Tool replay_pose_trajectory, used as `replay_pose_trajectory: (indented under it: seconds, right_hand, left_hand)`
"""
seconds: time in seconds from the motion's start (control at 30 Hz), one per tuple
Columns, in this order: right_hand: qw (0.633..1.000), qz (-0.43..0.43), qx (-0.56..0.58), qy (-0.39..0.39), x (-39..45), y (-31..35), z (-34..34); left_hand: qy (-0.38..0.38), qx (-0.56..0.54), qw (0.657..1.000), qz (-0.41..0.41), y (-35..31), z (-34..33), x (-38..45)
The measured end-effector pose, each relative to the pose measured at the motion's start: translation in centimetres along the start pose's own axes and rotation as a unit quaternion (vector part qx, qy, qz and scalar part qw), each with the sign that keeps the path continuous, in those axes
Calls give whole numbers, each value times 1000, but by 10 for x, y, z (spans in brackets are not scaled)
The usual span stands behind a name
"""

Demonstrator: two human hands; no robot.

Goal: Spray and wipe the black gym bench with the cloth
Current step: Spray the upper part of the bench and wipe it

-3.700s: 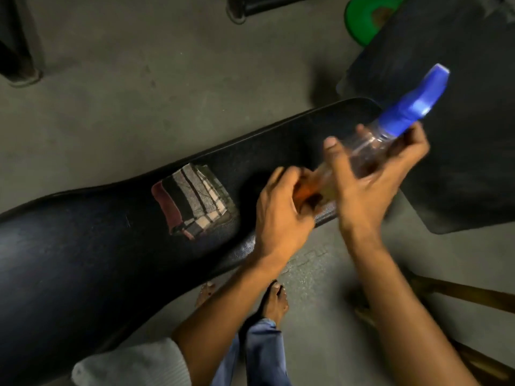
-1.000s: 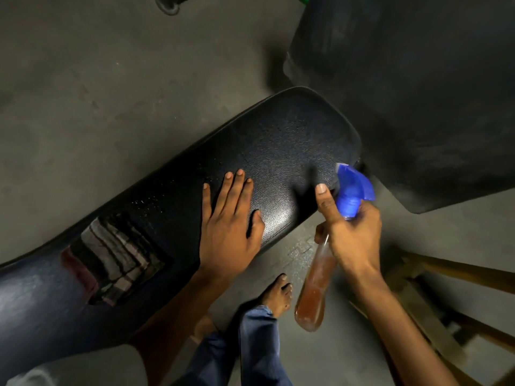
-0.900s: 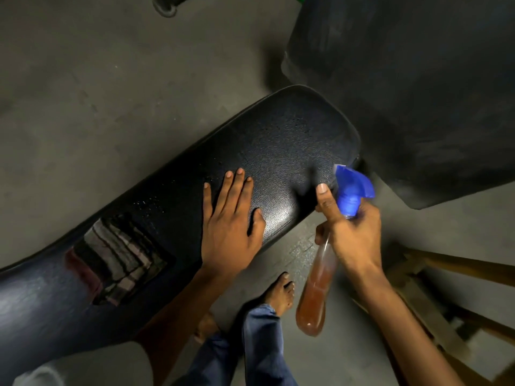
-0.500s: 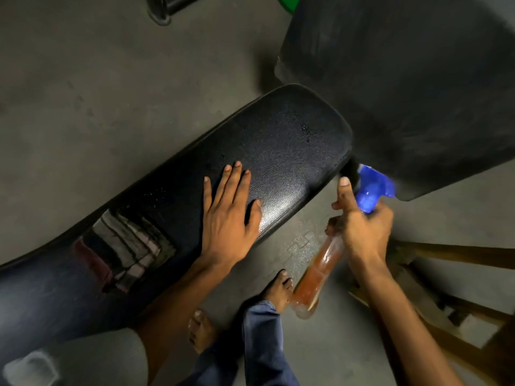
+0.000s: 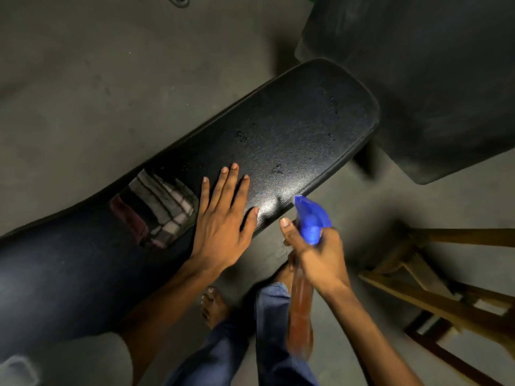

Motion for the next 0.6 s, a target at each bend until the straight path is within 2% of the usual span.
replay_pose_trajectory:
  seconds: [0.1,0.2,0.27,0.37,0.47,0.53,0.6]
  right_hand:
    - [999,14,-14,40,-13,-4,-12]
    - [998,33,-33,45,-21,-4,-19]
    - [997,41,-44,52,-26,-3,-24]
    - [996,45,-41,69,-34,1,-37]
    - [997,55,-35,41,-37,8,-47]
    - [996,79,-40,21,-36,16,-54]
    - [992,109,-56,9,-35,25,-59]
  left_hand:
    - [-8,4,1000,1,4,7,-12]
    - [-5,19,1000,-5,9,9,-21]
    - [-9,-8,1000,1,13,12,-25]
    - [-44,-109,993,26,16,29,-34]
    - [-66,-269,956,98,15,53,-58]
    - [-27,-361,925,119,7,58,-77]
    - [47,-425,898,102,-3,54,-92]
Point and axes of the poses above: each hand's wrist, its own x-axis towards the middle knuckle, its own z-axis out of the back of the hand, y = z × x, the point moved 6 cm from there along x, towards the middle knuckle, and after that the axes turned 3 degrees about -y, right-handed, at the moved point
